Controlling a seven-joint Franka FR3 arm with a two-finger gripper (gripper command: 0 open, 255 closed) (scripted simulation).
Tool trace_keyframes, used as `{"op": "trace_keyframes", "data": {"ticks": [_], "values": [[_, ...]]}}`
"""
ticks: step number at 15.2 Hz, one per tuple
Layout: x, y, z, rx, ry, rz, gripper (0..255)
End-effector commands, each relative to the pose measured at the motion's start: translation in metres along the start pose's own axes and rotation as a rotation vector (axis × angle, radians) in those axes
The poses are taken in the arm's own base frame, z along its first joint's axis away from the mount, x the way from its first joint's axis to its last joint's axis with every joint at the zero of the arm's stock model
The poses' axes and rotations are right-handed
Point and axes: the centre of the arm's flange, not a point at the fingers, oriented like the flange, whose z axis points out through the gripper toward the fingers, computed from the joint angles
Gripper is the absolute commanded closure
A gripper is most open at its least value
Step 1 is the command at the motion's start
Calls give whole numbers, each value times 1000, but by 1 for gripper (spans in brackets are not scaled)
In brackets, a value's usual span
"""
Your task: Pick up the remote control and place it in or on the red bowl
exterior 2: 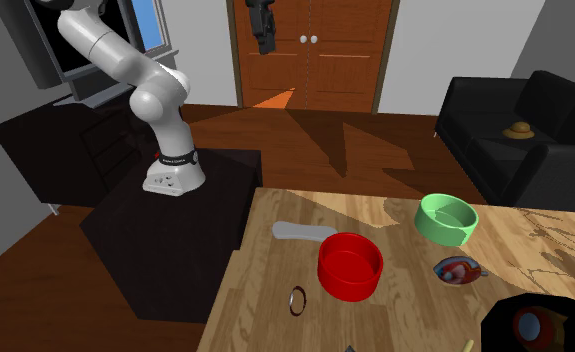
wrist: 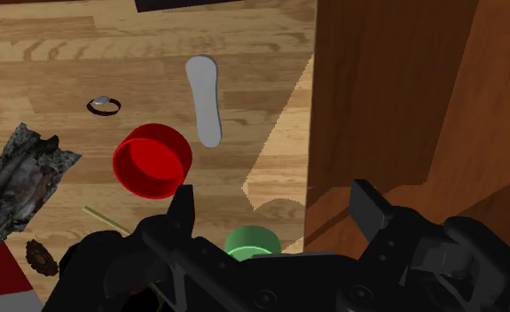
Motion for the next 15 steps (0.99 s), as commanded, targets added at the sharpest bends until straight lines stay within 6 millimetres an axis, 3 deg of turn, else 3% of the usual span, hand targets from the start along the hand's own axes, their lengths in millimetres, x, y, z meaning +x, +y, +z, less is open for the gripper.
{"op": "trace_keyframes", "data": {"ticks": [1,15], "values": [[0,0,0,0,0,0,0],[20,42,180,28,-10,-1,0]]}}
